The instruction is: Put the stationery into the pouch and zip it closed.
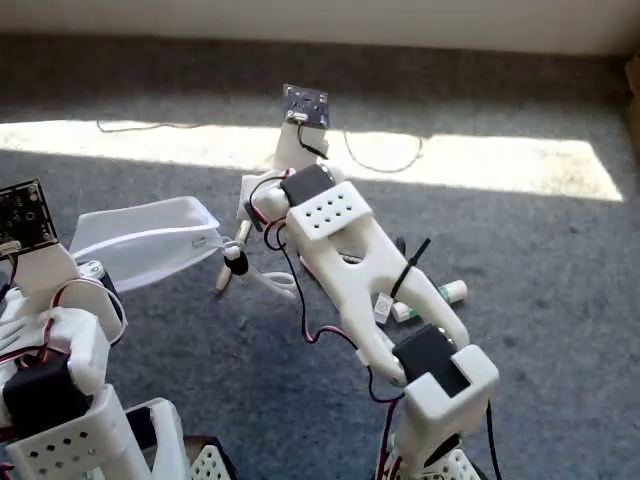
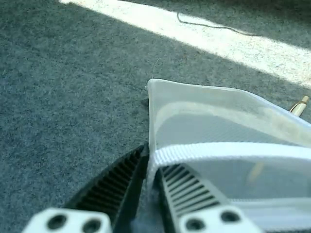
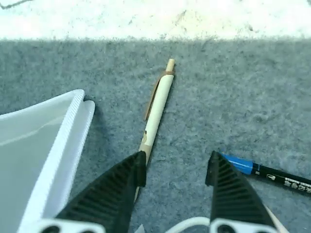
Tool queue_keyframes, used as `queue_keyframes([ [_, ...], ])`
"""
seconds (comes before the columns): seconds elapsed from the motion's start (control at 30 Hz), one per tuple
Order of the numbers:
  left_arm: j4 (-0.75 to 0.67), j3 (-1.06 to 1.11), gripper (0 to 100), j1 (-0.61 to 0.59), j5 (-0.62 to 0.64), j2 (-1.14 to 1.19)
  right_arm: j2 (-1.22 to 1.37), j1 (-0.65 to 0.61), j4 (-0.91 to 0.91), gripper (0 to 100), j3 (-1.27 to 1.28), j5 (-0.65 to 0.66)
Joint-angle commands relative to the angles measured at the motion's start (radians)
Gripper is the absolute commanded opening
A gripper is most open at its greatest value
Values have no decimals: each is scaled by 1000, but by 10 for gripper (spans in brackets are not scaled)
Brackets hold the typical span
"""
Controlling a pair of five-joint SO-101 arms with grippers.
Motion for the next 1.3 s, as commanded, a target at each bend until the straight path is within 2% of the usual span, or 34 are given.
queue_keyframes([
  [0.0, -2, -41, 7, -12, 9, 7, 101, -31, -25, 200, -199, -17],
  [0.27, 2, -41, 7, -12, 9, 4, 335, -33, -18, 200, -450, -20],
  [1.0, 2, -41, 7, -12, 9, 2, 682, -30, -18, 199, -753, -17],
  [1.27, 2, -39, 7, -12, 9, 2, 743, -30, 117, 198, -846, -17],
])
